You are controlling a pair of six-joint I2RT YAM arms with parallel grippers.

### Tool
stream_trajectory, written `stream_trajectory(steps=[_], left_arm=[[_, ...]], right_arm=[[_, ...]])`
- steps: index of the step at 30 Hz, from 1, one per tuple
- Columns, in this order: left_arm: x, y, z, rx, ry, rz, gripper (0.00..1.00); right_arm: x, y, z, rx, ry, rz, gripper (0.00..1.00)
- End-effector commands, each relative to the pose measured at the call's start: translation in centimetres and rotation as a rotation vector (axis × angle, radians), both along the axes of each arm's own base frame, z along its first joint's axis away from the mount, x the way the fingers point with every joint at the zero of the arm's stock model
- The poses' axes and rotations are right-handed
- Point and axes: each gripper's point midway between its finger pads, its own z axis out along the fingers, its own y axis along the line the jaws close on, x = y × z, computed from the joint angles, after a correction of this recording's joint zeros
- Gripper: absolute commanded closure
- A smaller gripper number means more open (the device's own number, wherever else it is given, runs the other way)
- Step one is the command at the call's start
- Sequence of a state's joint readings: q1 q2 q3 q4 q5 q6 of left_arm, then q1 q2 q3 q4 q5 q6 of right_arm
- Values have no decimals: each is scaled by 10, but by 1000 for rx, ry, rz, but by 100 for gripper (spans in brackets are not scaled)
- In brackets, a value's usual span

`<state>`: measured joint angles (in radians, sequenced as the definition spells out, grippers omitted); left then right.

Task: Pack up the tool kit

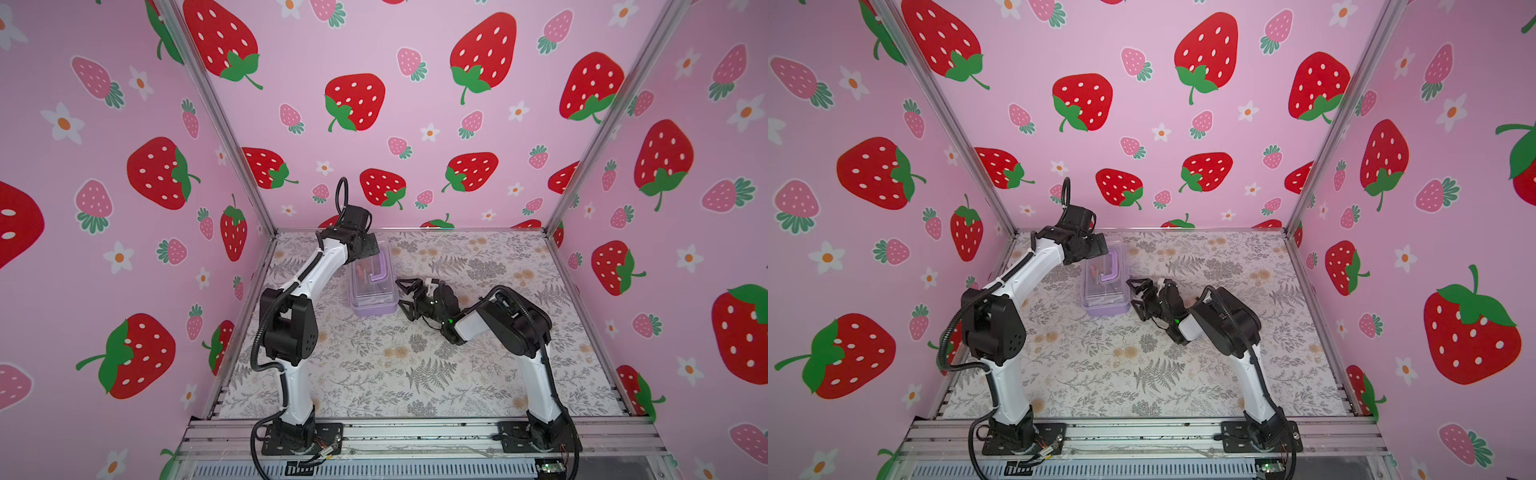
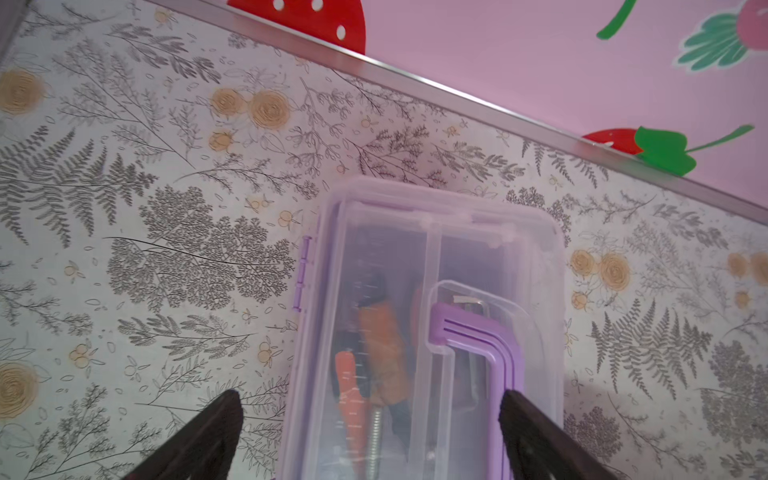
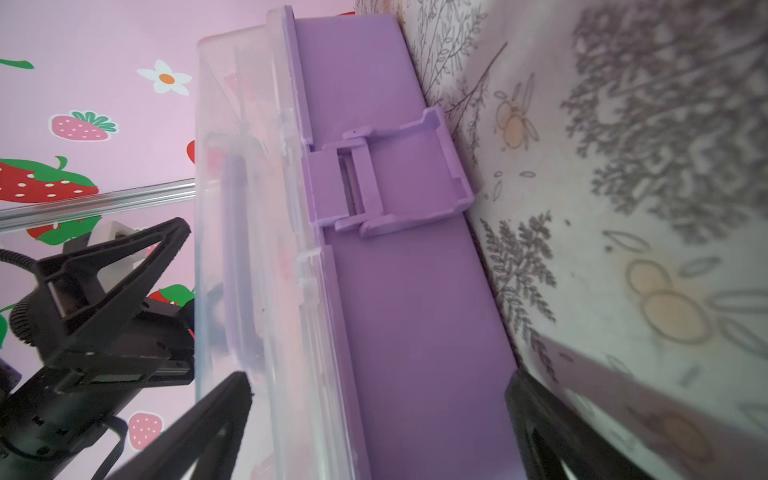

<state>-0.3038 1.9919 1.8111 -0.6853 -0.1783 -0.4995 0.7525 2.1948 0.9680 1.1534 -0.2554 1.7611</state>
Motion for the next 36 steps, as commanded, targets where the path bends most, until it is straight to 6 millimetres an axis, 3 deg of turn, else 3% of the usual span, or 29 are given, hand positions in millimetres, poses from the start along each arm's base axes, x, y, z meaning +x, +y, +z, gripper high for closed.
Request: stream_trajectory(steps=[1, 10, 16, 20, 27, 31, 36], left_arm=[[-5, -17, 0, 46, 20, -84, 0], [-12, -35, -21, 162, 50, -167, 0], [-15, -46, -31, 194, 63, -214, 0], [-19, -54, -43, 200, 83, -238, 2], [-31, -67, -58, 230, 113, -281, 3], [-36, -66, -66, 231, 133, -280, 4], [-44, -63, -77, 237, 159, -275, 4]], right_arm=[[13, 3, -11, -20, 70, -34, 1], [53, 19, -17, -66, 145, -125, 1], [67, 24, -24, -35, 208, -174, 1], [76, 28, -18, -7, 216, -202, 1], [102, 19, 20, 126, 57, -264, 1], [108, 10, 40, 231, -46, -254, 1], [109, 0, 80, 254, -216, -216, 1]])
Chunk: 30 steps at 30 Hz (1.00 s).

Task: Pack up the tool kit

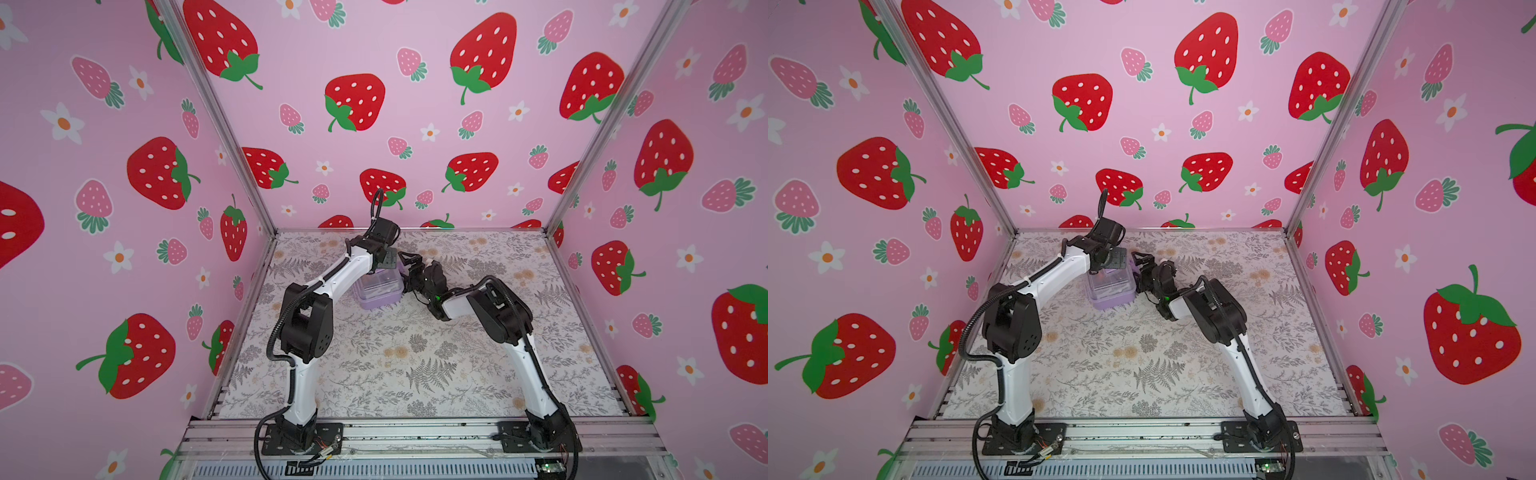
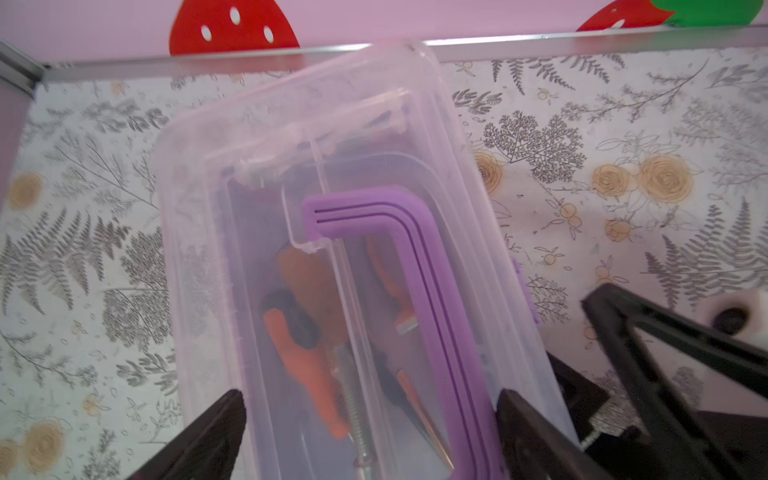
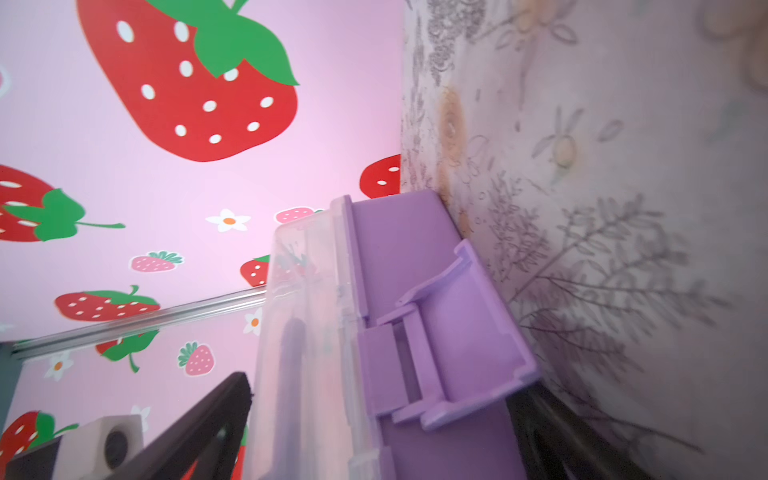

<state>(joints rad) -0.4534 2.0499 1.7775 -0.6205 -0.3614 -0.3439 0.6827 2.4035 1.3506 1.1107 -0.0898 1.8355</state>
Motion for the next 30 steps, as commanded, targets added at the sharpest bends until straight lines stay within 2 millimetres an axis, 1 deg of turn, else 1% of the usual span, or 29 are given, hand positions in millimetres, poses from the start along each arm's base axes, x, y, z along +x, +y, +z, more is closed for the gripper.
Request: stream_trajectory(steps=[1, 4, 6, 8, 10, 16, 19, 22, 25, 30], left_arm=[[-39, -14, -54, 14, 199, -77, 4], [-44, -11, -61, 15, 213, -66, 4], [-47, -10, -65, 16, 220, -62, 5], [-49, -9, -67, 13, 224, -57, 5], [-50, -9, -67, 9, 225, -52, 5], [-52, -10, -64, -4, 218, -56, 5], [-53, -11, -64, -11, 221, -56, 5], [-54, -12, -64, -20, 218, -63, 5], [-54, -13, -63, -31, 212, -73, 6], [-56, -14, -60, -35, 205, -85, 6]], right_arm=[[-2, -6, 66, 105, -208, 24, 1], [-4, -7, 85, 83, -281, 53, 1], [-7, -4, 89, 61, -296, 77, 1], [-8, -1, 89, 31, -301, 101, 1], [-9, 4, 83, 8, -292, 129, 0], [-17, 18, 59, -37, -272, 198, 8], [-22, 27, 54, -42, -278, 230, 13], [-24, 34, 53, -29, -288, 254, 20], [-25, 36, 51, -36, -293, 261, 28], [-28, 37, 38, -46, -270, 280, 43]])
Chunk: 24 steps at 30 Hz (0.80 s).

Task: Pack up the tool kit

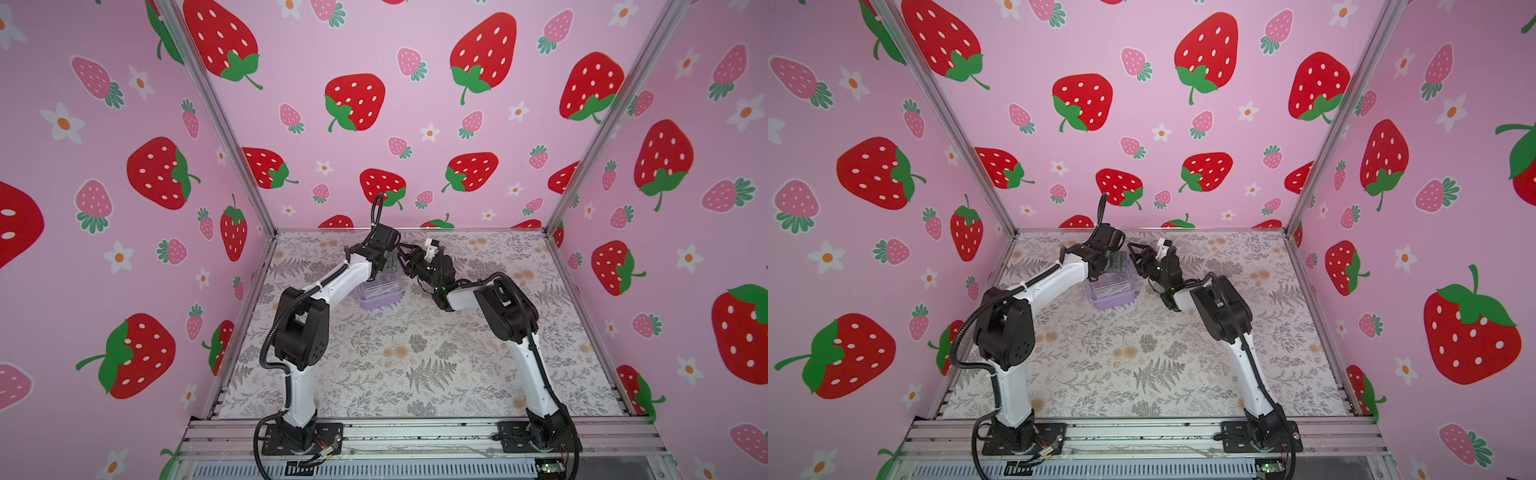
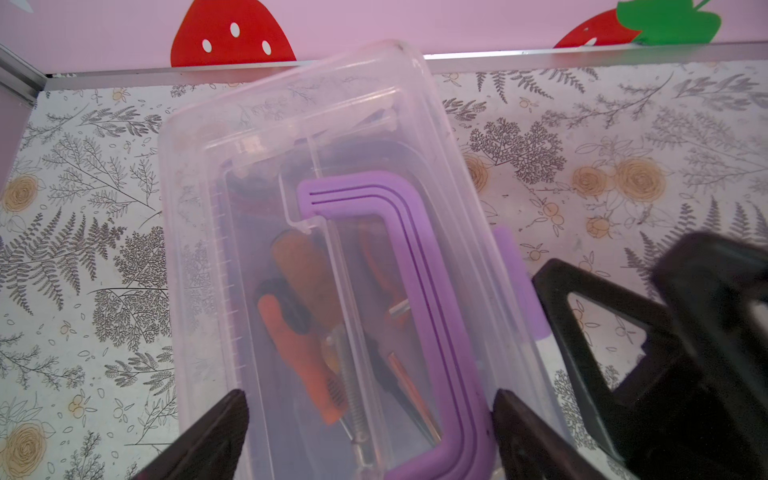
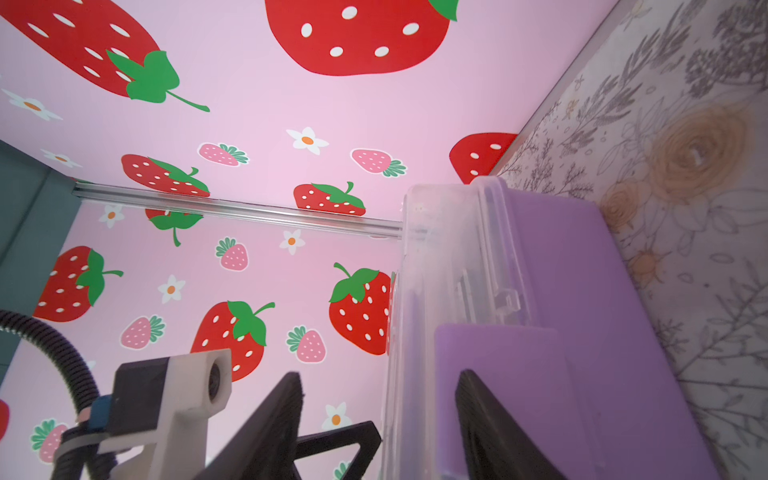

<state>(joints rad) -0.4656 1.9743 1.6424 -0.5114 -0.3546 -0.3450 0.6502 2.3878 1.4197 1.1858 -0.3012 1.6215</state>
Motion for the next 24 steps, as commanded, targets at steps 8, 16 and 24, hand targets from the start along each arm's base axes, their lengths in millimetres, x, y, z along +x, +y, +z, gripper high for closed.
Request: stream_trajectory(steps=[8, 16, 24], left_arm=[[-48, -10, -60, -6, 257, -81, 6], [-55, -12, -56, -29, 273, -114, 7], [-55, -12, -50, -55, 284, -113, 8]], right_arm=[[-29, 23, -45, -59, 50, 135, 55], [-35, 33, -61, -95, 41, 210, 60], [-39, 41, -53, -74, -14, 263, 60]])
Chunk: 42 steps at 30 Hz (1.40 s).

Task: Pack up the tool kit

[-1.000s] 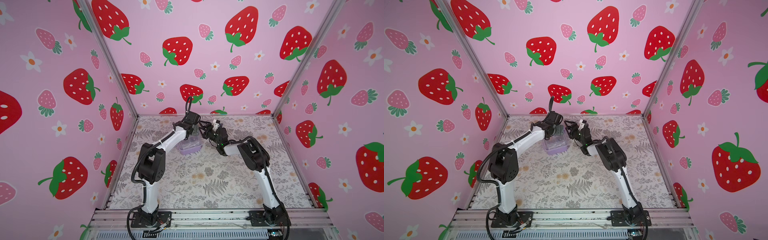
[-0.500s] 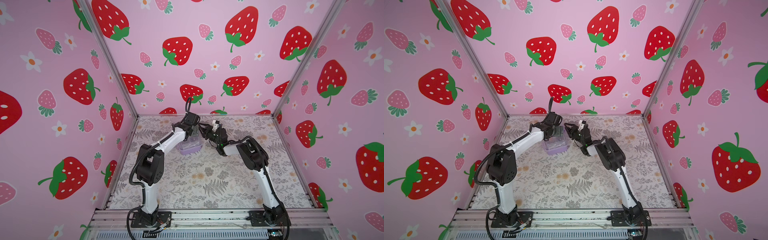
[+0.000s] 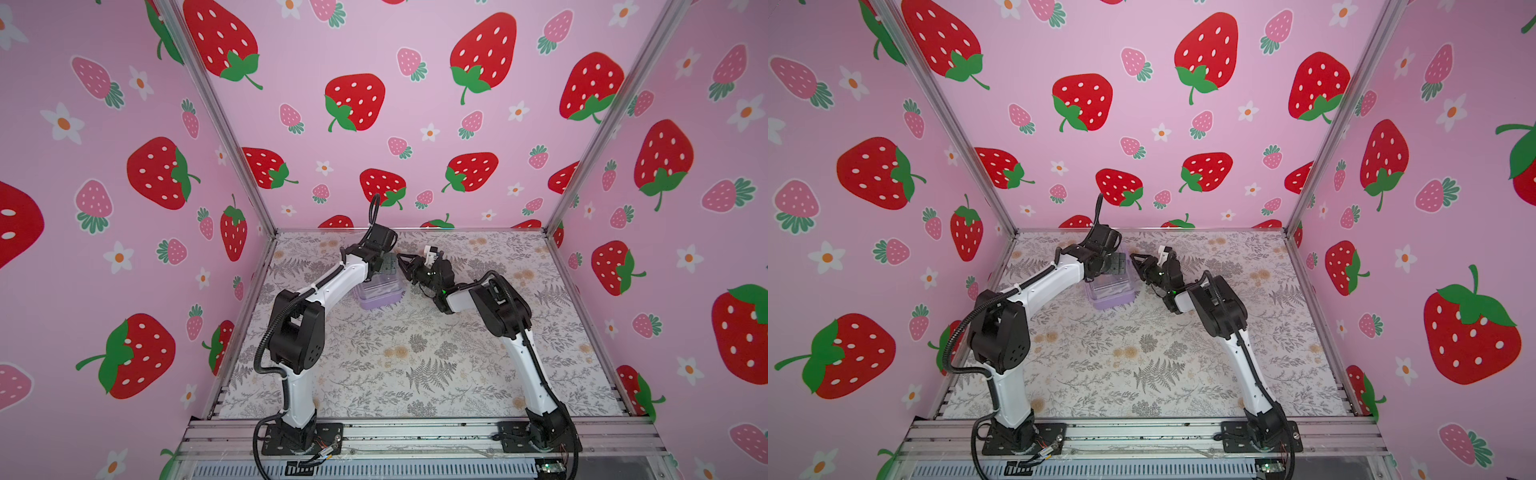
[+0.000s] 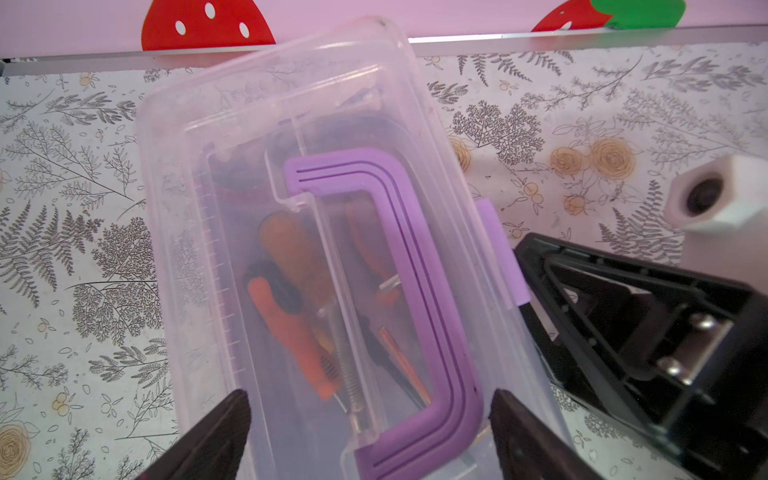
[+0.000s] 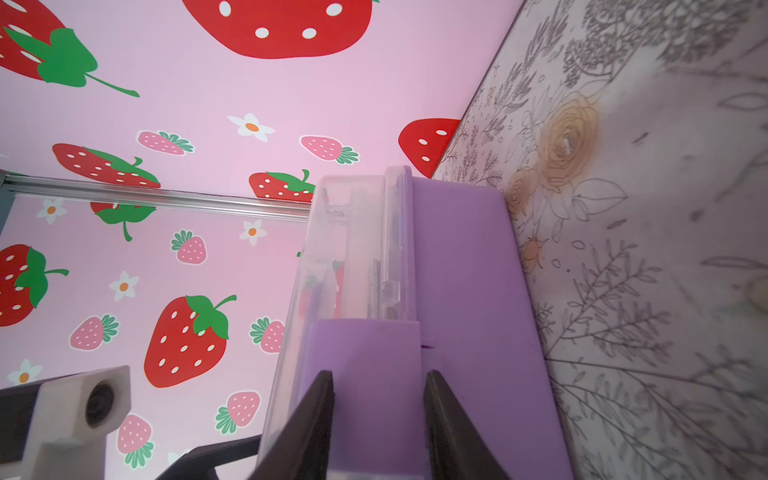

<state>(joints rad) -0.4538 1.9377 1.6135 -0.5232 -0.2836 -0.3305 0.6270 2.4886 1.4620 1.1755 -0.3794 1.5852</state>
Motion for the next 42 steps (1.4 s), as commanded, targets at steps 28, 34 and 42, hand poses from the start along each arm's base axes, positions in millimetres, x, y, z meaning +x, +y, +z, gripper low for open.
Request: stream_trajectory(steps=[28, 34, 42], left_arm=[[-44, 95, 61, -169, -3, 298, 3], [-60, 148, -2, -179, 181, 463, 26], [-40, 148, -43, -222, 261, 460, 12]], right_arm=[[-56, 55, 7, 20, -93, 319, 51], [-59, 58, 10, 10, -103, 326, 51], [-74, 62, 9, 16, -92, 342, 51]])
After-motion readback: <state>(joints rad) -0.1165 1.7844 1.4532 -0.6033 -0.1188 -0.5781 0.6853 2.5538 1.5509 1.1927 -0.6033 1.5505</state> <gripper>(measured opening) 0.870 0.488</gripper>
